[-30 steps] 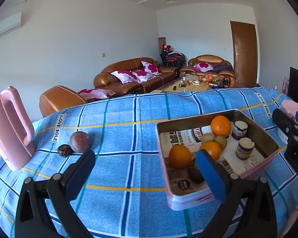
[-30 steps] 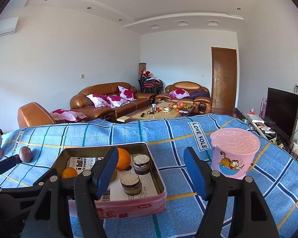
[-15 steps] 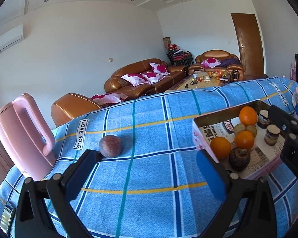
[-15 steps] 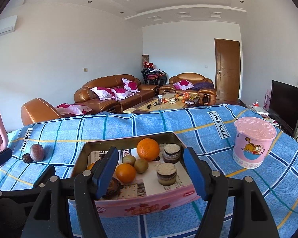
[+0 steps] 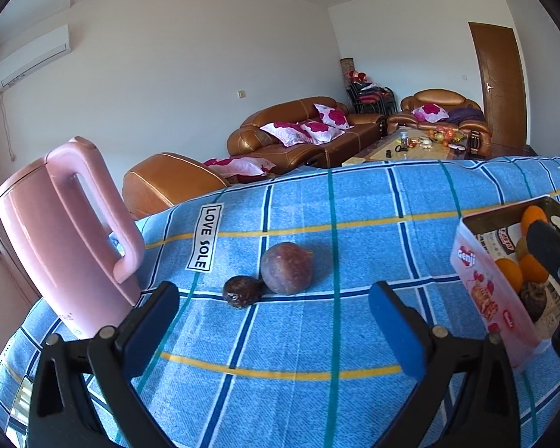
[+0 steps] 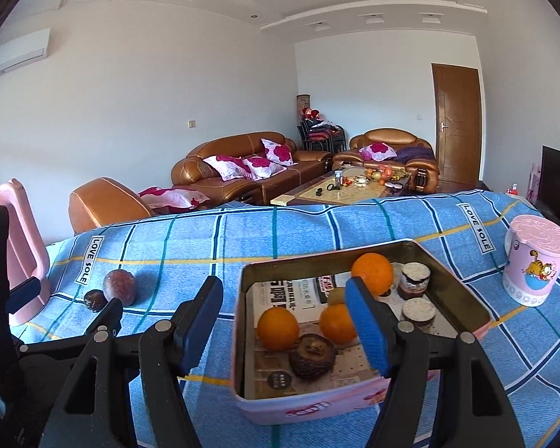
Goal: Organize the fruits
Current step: 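Move both open tools away from the box toward the passion fruit and dark fruit, then grasp the purple-brown passion fruit with the right tool while the left approaches the dark fruit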
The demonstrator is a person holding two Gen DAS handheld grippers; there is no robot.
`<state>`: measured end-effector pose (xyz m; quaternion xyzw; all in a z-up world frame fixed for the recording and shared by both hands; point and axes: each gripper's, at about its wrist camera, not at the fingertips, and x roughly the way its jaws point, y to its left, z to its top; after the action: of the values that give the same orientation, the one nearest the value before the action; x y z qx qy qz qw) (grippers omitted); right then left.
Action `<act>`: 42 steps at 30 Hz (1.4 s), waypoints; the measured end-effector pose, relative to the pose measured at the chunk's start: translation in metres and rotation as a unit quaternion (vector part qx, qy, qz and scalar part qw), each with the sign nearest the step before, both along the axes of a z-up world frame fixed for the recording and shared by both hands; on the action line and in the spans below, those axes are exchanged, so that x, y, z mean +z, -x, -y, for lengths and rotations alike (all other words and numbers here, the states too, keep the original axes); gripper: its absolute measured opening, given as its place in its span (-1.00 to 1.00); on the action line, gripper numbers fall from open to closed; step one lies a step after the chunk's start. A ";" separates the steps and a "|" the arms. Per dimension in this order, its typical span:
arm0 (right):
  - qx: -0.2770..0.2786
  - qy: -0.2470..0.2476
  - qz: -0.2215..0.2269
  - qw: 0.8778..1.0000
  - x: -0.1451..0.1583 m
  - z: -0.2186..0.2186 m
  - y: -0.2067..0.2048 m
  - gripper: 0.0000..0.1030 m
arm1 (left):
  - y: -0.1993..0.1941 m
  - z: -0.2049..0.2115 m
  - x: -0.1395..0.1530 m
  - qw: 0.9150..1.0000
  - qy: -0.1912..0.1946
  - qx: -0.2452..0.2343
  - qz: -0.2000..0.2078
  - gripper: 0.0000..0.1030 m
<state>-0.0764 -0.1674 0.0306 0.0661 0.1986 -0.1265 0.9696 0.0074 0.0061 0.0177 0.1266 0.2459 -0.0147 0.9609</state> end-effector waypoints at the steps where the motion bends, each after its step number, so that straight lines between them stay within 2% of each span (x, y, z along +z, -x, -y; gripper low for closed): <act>1: 0.003 0.000 -0.001 1.000 0.000 -0.004 -0.002 0.35 | -0.002 -0.003 0.000 1.000 0.000 0.002 -0.001 1.00; 10: 0.036 -0.013 -0.011 0.999 -0.002 -0.035 -0.026 0.35 | -0.028 -0.041 -0.003 0.999 0.005 0.039 -0.020 1.00; 17: 0.070 -0.015 -0.033 0.997 -0.006 -0.059 -0.047 0.35 | -0.057 -0.094 -0.012 0.990 0.069 0.095 -0.075 1.00; 21: 0.106 -0.026 -0.056 0.992 -0.011 -0.074 -0.068 0.35 | -0.064 -0.110 -0.015 0.987 0.058 0.131 -0.073 1.00; 26: 0.153 -0.056 -0.103 0.981 -0.024 -0.091 -0.101 0.35 | -0.070 -0.121 -0.019 0.983 0.039 0.159 -0.079 1.00; 30: 0.179 -0.085 -0.130 0.972 -0.033 -0.101 -0.125 0.35 | -0.073 -0.128 -0.023 0.980 0.040 0.174 -0.089 1.00; 34: 0.192 -0.095 -0.163 0.963 -0.042 -0.113 -0.149 0.35 | -0.073 -0.130 -0.024 0.979 0.044 0.177 -0.095 1.00; 39: 0.174 -0.111 -0.178 0.962 -0.047 -0.114 -0.169 0.34 | -0.076 -0.129 -0.026 0.978 0.034 0.178 -0.101 0.99; 42: 0.172 -0.141 -0.191 0.956 -0.054 -0.112 -0.178 0.25 | -0.077 -0.130 -0.028 0.977 0.034 0.183 -0.106 0.99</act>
<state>0.1020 -0.0555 -0.0230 0.1415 0.4044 0.0617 0.9015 0.0846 0.1364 -0.0100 0.0440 0.3644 0.1397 0.9197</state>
